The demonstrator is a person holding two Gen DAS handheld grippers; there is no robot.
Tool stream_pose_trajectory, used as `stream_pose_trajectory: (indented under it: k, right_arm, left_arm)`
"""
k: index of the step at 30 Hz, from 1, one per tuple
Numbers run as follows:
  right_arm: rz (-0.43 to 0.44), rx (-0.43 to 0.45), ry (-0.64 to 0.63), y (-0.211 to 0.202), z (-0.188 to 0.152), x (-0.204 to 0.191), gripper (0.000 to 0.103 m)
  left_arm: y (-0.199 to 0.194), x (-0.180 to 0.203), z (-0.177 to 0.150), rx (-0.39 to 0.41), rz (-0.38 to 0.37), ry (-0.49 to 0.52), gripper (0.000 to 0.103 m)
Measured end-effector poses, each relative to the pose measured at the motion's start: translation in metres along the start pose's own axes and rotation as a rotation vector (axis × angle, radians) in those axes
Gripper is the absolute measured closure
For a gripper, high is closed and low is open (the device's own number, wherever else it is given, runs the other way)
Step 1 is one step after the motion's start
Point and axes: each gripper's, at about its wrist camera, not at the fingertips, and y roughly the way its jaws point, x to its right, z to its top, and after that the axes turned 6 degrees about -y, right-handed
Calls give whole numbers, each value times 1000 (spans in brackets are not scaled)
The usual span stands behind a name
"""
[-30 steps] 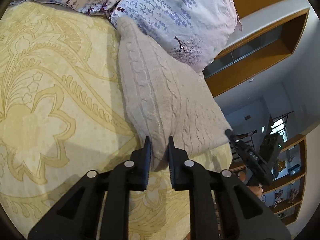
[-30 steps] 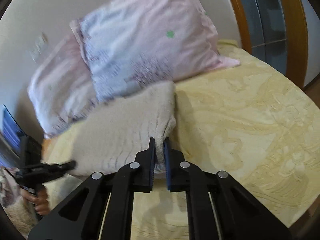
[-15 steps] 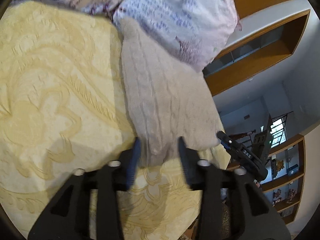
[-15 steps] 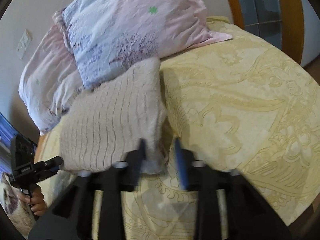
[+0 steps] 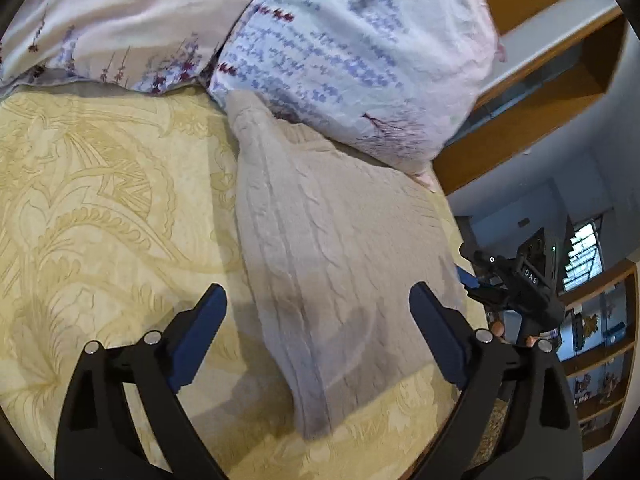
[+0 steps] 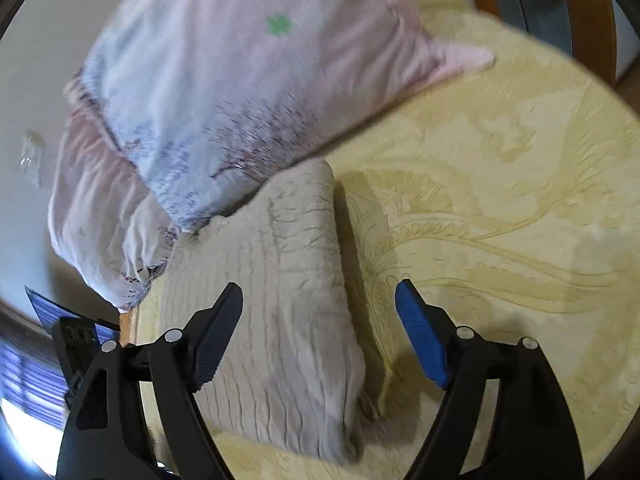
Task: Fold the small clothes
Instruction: 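Lift the hem with both grippers and fold it toward the collar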
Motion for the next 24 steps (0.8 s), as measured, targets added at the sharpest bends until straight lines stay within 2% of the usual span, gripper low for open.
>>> stream_pose_trajectory:
  k: [4,10,14,15,18,20,21,24]
  right_arm:
    - [26,-53,38,21,5,6,23]
    - [79,-83,5,32,3,2,26]
    - [124,-101,-9,37,3,1,36]
    - [140,-107,-10,39,2,2,42]
    - [186,-105,-8,42,0,4,45]
    - [222,-113,11,44,-1,9,54]
    - [250,-114,27,46,-3,11,60]
    - [302,-105,48,46,-8,15,68]
  left_arm:
    - [15,-9,8,-22,-18,-49,11]
    - [31,-19,14,-46,-67,-102,12]
    - [38,-18,17,-37,-90,-102,13]
    - [40,-17,17,-37,-99,-103,15]
    - [44,-15,18,-32,-110,-105,17]
    - [45,-13,18,-30,-109,-104,19]
    - [45,-13,19,-27,-109,-111,21]
    - [47,-18,19,-34,-116,-160,34]
